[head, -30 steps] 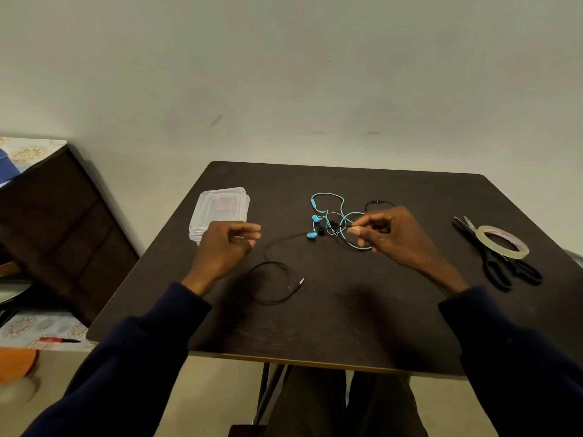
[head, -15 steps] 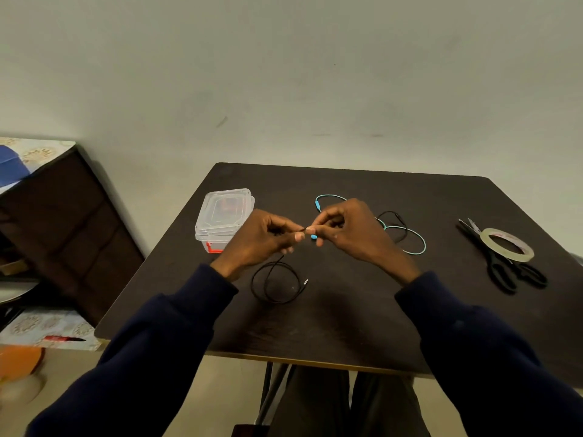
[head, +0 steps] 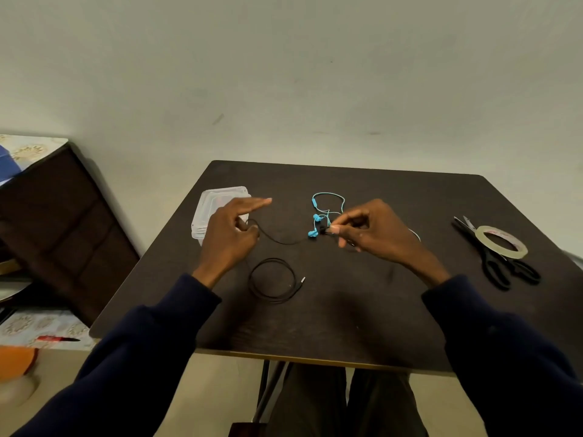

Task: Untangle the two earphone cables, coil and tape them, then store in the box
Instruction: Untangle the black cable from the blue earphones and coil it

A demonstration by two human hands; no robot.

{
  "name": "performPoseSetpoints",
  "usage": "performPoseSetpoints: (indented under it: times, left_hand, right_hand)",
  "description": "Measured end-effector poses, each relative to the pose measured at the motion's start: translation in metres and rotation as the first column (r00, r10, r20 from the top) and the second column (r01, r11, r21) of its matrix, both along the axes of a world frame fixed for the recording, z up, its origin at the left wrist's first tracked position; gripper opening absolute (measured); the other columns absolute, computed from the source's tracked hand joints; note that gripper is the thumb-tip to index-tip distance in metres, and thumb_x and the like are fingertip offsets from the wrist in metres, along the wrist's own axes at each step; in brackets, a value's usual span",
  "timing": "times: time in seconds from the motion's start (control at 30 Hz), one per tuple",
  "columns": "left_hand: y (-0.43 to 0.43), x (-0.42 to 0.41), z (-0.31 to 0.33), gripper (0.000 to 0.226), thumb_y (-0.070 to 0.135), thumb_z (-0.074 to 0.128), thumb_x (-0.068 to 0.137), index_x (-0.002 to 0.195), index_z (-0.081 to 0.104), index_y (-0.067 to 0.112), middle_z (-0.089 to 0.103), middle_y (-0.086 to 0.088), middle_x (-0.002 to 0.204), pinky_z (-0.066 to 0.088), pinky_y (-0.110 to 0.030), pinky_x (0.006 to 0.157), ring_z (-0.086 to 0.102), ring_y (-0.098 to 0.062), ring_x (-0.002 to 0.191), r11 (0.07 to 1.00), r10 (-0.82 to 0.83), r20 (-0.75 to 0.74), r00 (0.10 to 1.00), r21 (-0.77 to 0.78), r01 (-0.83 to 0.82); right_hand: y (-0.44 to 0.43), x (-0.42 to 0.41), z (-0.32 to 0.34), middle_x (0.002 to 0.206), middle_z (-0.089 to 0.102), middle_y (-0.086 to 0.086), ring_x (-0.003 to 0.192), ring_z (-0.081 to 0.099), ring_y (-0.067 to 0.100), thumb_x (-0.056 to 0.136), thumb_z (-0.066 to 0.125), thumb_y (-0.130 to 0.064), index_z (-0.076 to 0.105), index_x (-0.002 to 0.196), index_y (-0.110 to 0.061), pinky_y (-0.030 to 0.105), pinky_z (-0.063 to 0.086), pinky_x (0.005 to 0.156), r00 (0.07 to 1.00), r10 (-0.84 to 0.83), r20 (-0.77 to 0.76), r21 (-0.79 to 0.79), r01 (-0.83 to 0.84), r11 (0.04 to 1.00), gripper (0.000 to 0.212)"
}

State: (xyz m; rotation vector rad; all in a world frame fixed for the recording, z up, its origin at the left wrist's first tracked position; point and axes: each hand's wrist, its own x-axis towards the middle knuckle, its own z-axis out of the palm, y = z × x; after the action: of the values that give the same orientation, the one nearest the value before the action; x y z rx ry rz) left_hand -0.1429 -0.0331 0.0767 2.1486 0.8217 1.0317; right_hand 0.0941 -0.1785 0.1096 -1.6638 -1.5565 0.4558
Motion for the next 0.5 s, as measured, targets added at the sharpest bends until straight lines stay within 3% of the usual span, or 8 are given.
performPoseSetpoints:
  times: [0.1,0.2,0.27,0.33,0.43,0.5]
  left_hand:
    - [-0.012,0.012,0.017,0.053,-0.006,0.060,0.076,0.115,0.075,0.026,0.070,0.010,0.121,0.050,-0.018,0.066,0.067,-0.009,0.093,0.986,-0.092,-0.053,0.994,0.131,0.099]
    - [-0.024,0.021,0.026,0.026,0.015,0.059,0.090,0.101,0.080,0.025,0.076,-0.002,0.090,0.046,-0.020,0.060,0.062,-0.005,0.067,0.982,-0.187,-0.093,0.978,-0.027,0.185]
    - [-0.026,0.024,0.027,0.027,0.031,0.055,0.100,0.093,0.080,0.023,0.072,-0.016,0.077,0.043,-0.021,0.053,0.056,-0.012,0.058,0.959,-0.246,-0.061,0.967,-0.162,0.233]
    - [-0.025,0.027,0.024,0.040,0.040,0.050,0.103,0.096,0.079,0.014,0.076,-0.014,0.082,0.044,-0.021,0.053,0.057,-0.017,0.061,0.898,-0.288,-0.006,0.958,-0.350,0.267]
    - [-0.023,0.034,0.021,0.046,0.029,0.040,0.105,0.112,0.071,-0.004,0.074,-0.024,0.103,0.047,-0.024,0.058,0.060,-0.022,0.067,0.654,-0.277,0.186,0.943,-0.682,0.327]
    - [-0.023,0.037,0.018,0.038,0.014,0.039,0.102,0.123,0.065,-0.002,0.071,-0.030,0.107,0.050,-0.025,0.060,0.062,-0.022,0.067,0.617,-0.276,0.233,0.932,-0.701,0.358]
  right_hand:
    - [0.017,-0.022,0.002,0.064,0.074,-0.003,0.055,0.064,-0.001,0.090,0.073,-0.020,0.079,0.084,-0.012,0.011,0.044,0.059,0.995,0.006,0.098,0.016,-0.008,1.000,0.011]
    - [0.031,-0.036,0.007,0.065,0.075,-0.003,0.051,0.063,-0.003,0.089,0.073,-0.020,0.077,0.083,-0.011,0.010,0.042,0.054,0.995,-0.026,0.098,0.019,0.024,1.000,0.012]
    - [0.035,-0.039,0.008,0.065,0.074,-0.002,0.047,0.061,-0.002,0.090,0.073,-0.022,0.075,0.081,-0.011,0.013,0.043,0.049,0.995,-0.059,0.086,0.022,0.058,0.998,0.014]
    - [0.036,-0.038,0.007,0.064,0.074,-0.002,0.049,0.063,-0.001,0.089,0.073,-0.020,0.074,0.079,-0.010,0.014,0.044,0.049,0.994,-0.086,0.072,0.029,0.084,0.996,0.014]
    - [0.035,-0.033,0.003,0.063,0.073,-0.004,0.057,0.068,0.004,0.085,0.076,-0.021,0.078,0.076,-0.015,0.020,0.051,0.054,0.980,-0.123,0.154,0.044,0.118,0.992,0.011]
    - [0.032,-0.031,-0.001,0.059,0.071,-0.006,0.053,0.064,0.004,0.084,0.078,-0.028,0.079,0.074,-0.020,0.018,0.046,0.051,0.968,-0.107,0.226,0.014,0.106,0.994,0.013]
